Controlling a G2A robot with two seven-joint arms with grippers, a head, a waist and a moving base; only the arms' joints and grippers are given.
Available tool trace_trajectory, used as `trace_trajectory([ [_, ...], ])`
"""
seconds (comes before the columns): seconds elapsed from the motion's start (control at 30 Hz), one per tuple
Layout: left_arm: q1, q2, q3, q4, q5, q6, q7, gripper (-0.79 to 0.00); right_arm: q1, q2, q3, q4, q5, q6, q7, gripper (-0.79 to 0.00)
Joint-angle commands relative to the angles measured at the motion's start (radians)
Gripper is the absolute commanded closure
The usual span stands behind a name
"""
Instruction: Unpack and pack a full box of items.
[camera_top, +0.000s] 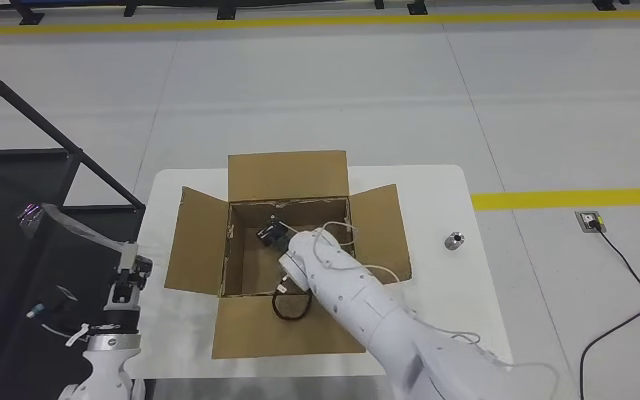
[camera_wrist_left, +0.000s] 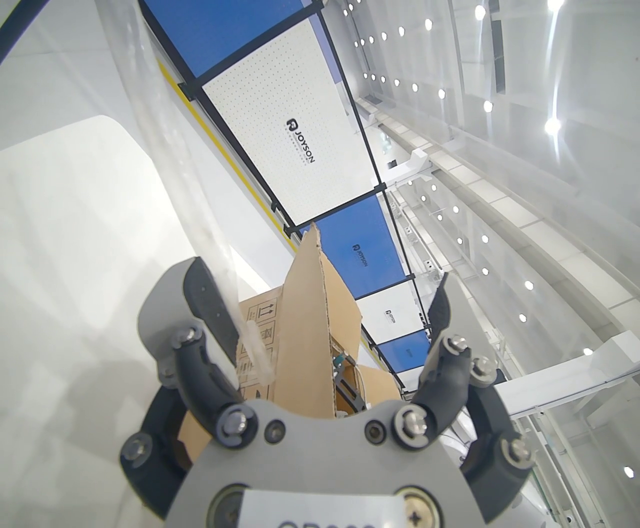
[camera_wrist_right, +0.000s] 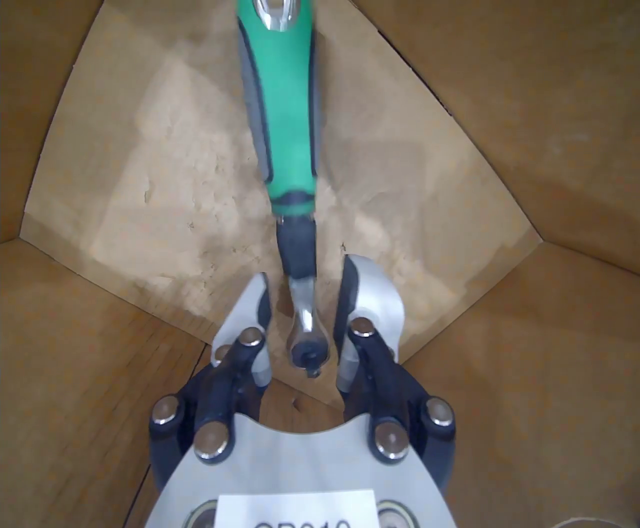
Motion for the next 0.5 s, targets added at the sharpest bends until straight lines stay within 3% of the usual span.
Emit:
trace_trajectory([
  [0.0, 0.001, 0.0, -0.002, 0.0, 0.0, -0.001, 0.0, -0.785, 0.009, -0.006, 0.006, 0.014, 0.003, -0.008, -0.018, -0.548],
  [0.17, 0.003, 0.0, -0.009, -0.001, -0.005, -0.001, 0.003, -0.785, 0.041, -0.009, 0.034, 0.031, 0.021, -0.034, -0.099, -0.582],
  [0.33, 0.003, 0.0, -0.006, 0.0, -0.006, 0.001, 0.002, -0.785, 0.077, 0.015, 0.075, 0.022, 0.046, -0.118, -0.195, -0.579],
  [0.4, 0.0, 0.0, -0.001, 0.0, -0.001, 0.002, 0.001, -0.785, 0.09, 0.032, 0.09, 0.015, 0.048, -0.167, -0.217, -0.64],
  [0.47, -0.003, -0.001, 0.005, -0.002, 0.004, 0.005, 0.0, -0.785, 0.099, 0.054, 0.107, 0.004, 0.048, -0.207, -0.248, -0.751],
])
